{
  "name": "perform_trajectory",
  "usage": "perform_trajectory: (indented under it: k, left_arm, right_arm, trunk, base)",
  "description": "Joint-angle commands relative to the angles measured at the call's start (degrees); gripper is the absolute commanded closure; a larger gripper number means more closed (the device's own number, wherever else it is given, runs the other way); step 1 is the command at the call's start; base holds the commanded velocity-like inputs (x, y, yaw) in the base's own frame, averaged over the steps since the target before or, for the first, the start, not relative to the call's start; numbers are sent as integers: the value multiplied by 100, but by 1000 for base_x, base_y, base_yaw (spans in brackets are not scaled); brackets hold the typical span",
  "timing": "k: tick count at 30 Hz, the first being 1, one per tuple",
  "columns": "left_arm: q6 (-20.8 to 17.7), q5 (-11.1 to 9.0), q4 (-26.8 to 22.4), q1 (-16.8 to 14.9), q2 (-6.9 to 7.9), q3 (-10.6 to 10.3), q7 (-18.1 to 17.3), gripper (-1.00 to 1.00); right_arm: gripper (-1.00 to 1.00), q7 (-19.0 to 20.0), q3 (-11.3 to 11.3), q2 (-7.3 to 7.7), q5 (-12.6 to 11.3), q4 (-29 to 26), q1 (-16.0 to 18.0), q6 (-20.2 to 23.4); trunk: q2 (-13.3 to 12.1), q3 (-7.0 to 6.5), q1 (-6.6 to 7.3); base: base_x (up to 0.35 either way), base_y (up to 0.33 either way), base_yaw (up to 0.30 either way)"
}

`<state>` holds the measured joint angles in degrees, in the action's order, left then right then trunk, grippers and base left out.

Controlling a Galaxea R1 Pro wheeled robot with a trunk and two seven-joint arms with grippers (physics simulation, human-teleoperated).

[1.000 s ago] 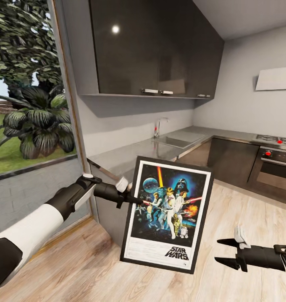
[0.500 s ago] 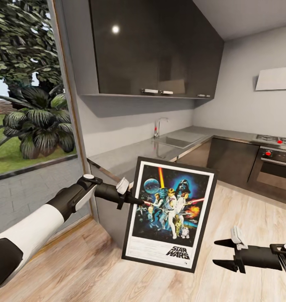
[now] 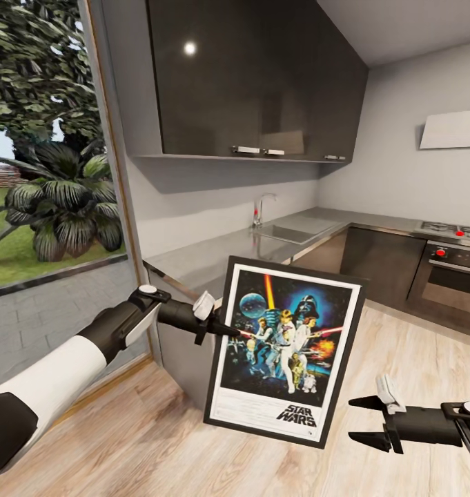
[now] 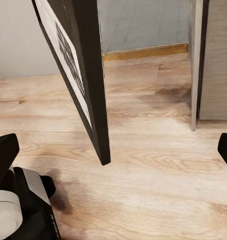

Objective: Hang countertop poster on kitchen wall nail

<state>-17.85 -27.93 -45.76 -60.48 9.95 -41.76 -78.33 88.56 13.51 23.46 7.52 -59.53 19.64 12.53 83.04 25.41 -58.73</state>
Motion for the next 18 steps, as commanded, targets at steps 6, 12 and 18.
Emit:
perform_trajectory:
  k: [6,12,18]
  left_arm:
    - [-49,-54,-116,-8,3,-34,10,100]
    - [-52,-55,-258,-10,-56,-30,21,100]
    - [-52,-55,-283,-10,-72,-27,24,100]
  right_arm:
    - [-100,38,11,-75,25,0,5,57]
    - [-100,38,4,-98,11,4,5,42]
    - [-100,38,3,-151,5,3,5,24]
  trunk:
    - [4,7,0]
    - [4,7,0]
    - [4,7,0]
  base:
    - [0,0,0]
    - [0,0,0]
    - [0,0,0]
